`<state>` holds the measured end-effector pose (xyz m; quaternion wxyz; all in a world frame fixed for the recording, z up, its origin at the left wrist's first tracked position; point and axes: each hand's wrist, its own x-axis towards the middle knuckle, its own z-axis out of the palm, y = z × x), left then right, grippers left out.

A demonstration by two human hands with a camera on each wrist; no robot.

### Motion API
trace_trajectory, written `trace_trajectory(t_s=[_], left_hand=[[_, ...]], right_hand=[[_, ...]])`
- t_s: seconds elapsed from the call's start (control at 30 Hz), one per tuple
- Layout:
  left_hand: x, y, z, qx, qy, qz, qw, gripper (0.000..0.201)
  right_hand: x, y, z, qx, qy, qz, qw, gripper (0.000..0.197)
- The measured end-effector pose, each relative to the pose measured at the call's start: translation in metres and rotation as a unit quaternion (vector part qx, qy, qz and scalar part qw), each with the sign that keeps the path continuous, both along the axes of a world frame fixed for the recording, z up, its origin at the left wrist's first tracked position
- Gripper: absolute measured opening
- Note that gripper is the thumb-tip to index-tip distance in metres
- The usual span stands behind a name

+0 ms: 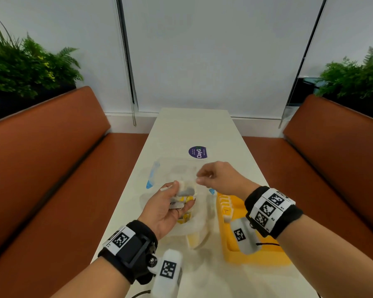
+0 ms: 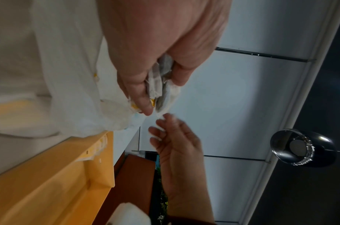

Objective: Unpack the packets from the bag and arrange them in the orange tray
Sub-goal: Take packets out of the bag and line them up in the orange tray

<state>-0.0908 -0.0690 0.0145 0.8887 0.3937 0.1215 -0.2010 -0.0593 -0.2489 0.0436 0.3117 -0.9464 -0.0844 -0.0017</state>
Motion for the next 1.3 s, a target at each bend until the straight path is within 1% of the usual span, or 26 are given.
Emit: trace_trajectory(t_s=[0.03,0.07,0.1,0.17,0.23,0.3,0.37,0.43,0.47,0.5,0.53,0.57,0.6,0.7,0.77,0.83,0.9,0.93,1.0,1.03,1.1,1.2,1.23,1.3], left_hand=[[-0.001,-0.001,0.001,0.002,-0.006,-0.006,1.0,0.01],[-0.002,-0.001,0.002,0.002,-0.012,-0.014,1.0,0.011],[-0.002,-0.001,0.002,0.001,-0.016,-0.02,1.0,0.012],[-0.002,-0.001,0.002,0.004,-0.017,-0.02,1.0,0.013],[-0.002,-0.001,0.002,0.01,-0.01,-0.01,1.0,0.015],[-0.001,0.0,0.001,0.012,0.002,0.0,1.0,0.019],[0.0,0.002,-0.002,0.018,0.011,0.001,1.0,0.026],[0.0,0.004,-0.004,0.02,0.02,-0.019,0.999,0.039],[0.0,0.004,-0.005,0.023,0.02,-0.037,0.999,0.047],[-0.001,0.004,-0.005,0.026,0.022,-0.054,0.998,0.05],[-0.002,0.004,-0.004,0.026,0.023,-0.065,0.997,0.047],[-0.003,0.004,-0.005,0.022,0.025,-0.07,0.997,0.039],[-0.004,0.003,-0.005,0.015,0.026,-0.076,0.997,0.032],[-0.004,0.001,-0.007,0.003,0.023,-0.093,0.995,0.022],[-0.004,-0.001,-0.006,0.023,0.01,-0.09,0.996,0.009],[-0.004,-0.002,-0.006,0.053,-0.009,-0.086,0.995,0.004],[-0.004,-0.002,-0.008,0.078,-0.032,-0.086,0.993,0.005],[-0.004,-0.002,-0.009,0.09,-0.043,-0.086,0.991,0.006],[-0.002,0.0,-0.012,0.109,-0.062,-0.087,0.988,0.007],[-0.001,0.0,-0.013,0.116,-0.068,-0.085,0.987,0.008],[0.0,0.001,-0.014,0.128,-0.079,-0.084,0.985,0.011],[0.001,0.0,-0.013,0.132,-0.078,-0.072,0.986,0.01],[0.001,0.0,-0.013,0.129,-0.071,-0.06,0.987,0.008],[0.004,0.001,-0.012,0.118,-0.049,-0.036,0.991,0.006]], right_hand=[[-0.005,0.008,0.007,0.017,0.017,0.034,0.999,0.029],[-0.008,0.014,0.01,0.008,0.026,0.06,0.998,0.035],[-0.009,0.019,0.01,-0.013,0.022,0.076,0.997,0.036],[-0.011,0.024,0.009,-0.041,-0.008,0.079,0.996,0.026],[-0.011,0.025,0.009,-0.008,-0.024,0.065,0.998,0.016],[-0.012,0.023,0.008,0.036,-0.037,0.065,0.997,0.019],[-0.012,0.021,0.005,0.021,-0.11,0.08,0.991,0.02],[-0.014,0.021,-0.002,-0.004,-0.21,0.111,0.971,0.019],[-0.014,0.02,-0.005,-0.008,-0.246,0.124,0.961,0.022],[-0.016,0.019,-0.008,-0.008,-0.267,0.132,0.954,0.025],[-0.018,0.018,-0.01,-0.01,-0.281,0.138,0.95,0.026],[-0.019,0.018,-0.01,-0.011,-0.286,0.143,0.947,0.025],[-0.021,0.017,-0.01,-0.012,-0.284,0.148,0.947,0.025],[-0.023,0.015,-0.005,0.01,-0.246,0.143,0.959,0.028],[-0.023,0.012,-0.002,0.055,-0.214,0.099,0.97,0.031],[-0.023,0.01,0.006,0.121,-0.123,0.031,0.984,0.028],[-0.024,0.01,0.01,0.156,-0.033,-0.004,0.987,0.015],[-0.025,0.01,0.012,0.142,-0.006,-0.007,0.99,0.013],[-0.025,0.01,0.013,0.083,0.02,0.01,0.996,0.022],[-0.026,0.011,0.013,0.059,0.025,0.021,0.998,0.023],[-0.027,0.011,0.013,0.037,0.021,0.027,0.999,0.017],[-0.027,0.007,0.016,0.042,0.018,0.021,0.999,0.006],[-0.026,0.003,0.018,0.035,0.018,0.017,0.999,0.005],[-0.026,-0.004,0.02,-0.011,0.018,0.002,1.0,0.008]])
